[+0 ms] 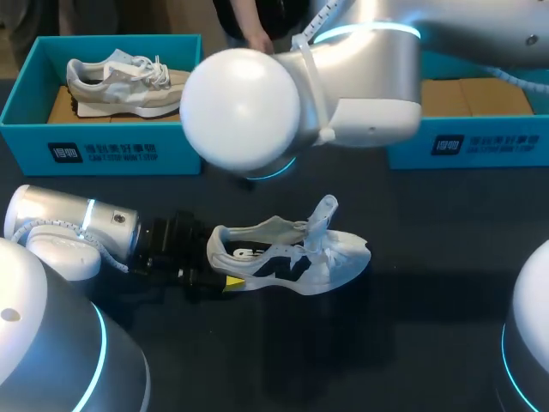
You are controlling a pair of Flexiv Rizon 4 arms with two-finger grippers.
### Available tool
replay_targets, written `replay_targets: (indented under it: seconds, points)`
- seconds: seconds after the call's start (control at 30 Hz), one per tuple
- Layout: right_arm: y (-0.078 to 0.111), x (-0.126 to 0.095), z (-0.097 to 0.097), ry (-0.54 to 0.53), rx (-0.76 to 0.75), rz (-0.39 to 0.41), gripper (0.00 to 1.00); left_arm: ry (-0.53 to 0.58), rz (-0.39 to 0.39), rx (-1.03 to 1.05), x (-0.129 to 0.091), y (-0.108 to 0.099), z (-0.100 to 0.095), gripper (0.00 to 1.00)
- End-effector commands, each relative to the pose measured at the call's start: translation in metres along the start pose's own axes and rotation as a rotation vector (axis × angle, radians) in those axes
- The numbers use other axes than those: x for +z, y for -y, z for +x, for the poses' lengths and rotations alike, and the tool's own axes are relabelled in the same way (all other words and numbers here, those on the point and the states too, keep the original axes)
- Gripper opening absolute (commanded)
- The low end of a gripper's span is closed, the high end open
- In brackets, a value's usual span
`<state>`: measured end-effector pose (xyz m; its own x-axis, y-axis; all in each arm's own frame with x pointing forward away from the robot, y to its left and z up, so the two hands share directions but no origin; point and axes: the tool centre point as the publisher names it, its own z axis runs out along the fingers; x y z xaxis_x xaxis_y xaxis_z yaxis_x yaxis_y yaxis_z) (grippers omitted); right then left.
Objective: Take the shoe out of the shoebox, open the shoe tongue, remove and reinsert the insole, then place the shoe into the shoebox
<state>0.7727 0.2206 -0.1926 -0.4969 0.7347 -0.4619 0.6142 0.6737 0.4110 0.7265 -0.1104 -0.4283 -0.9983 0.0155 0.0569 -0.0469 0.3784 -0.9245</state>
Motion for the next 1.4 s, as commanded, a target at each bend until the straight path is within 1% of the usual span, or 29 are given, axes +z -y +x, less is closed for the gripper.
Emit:
replay_targets:
  seconds: [0.03, 0.07, 0.1, 0.13, 0.17, 0.2, 0.23, 0.43, 0.53, 0.67, 0.77, 1.37, 1.4]
  points:
    - [-0.009, 0.007, 0.008, -0.115, -0.455, 0.058, 0.95, -0.001, -0.004, -0.001, 0.006, -0.003, 0.000, 0.00]
    - [-0.009, 0.008, 0.010, -0.122, -0.477, 0.065, 0.64, -0.001, -0.004, -0.001, 0.006, -0.003, 0.000, 0.00]
    - [-0.010, 0.009, 0.012, -0.138, -0.504, 0.071, 0.46, -0.001, -0.004, -0.001, 0.006, -0.003, 0.000, 0.00]
    - [-0.010, 0.009, 0.014, -0.152, -0.531, 0.074, 0.35, -0.001, -0.004, -0.001, 0.006, -0.003, 0.000, 0.00]
    - [-0.010, 0.010, 0.016, -0.163, -0.550, 0.081, 0.31, -0.001, -0.004, -0.001, 0.006, -0.003, 0.000, 0.00]
    - [-0.009, 0.011, 0.018, -0.176, -0.579, 0.093, 0.21, -0.001, -0.004, -0.001, 0.006, -0.003, 0.000, 0.00]
    - [-0.009, 0.013, 0.021, -0.186, -0.600, 0.101, 0.00, -0.001, -0.004, -0.001, 0.006, -0.003, 0.000, 0.00]
    - [-0.004, 0.019, 0.034, -0.248, -0.720, 0.147, 0.00, -0.001, -0.004, -0.001, 0.006, -0.003, 0.000, 0.00]
    - [0.000, 0.023, 0.040, -0.277, -0.746, 0.156, 0.00, -0.001, -0.004, -0.001, 0.006, -0.003, 0.000, 0.00]
    - [0.008, 0.029, 0.051, -0.317, -0.771, 0.156, 0.00, -0.001, -0.004, -0.001, 0.006, -0.003, 0.000, 0.00]
    - [0.019, 0.040, 0.062, -0.317, -0.806, 0.186, 0.00, -0.001, -0.004, -0.001, 0.006, -0.003, 0.000, 0.00]
    - [0.019, 0.040, 0.062, -0.317, -0.806, 0.186, 0.00, -0.001, -0.004, -0.001, 0.006, -0.003, 0.000, 0.00]
    - [0.023, 0.041, 0.065, -0.321, -0.806, 0.183, 0.00, -0.001, -0.004, -0.001, 0.006, -0.003, 0.000, 0.00]
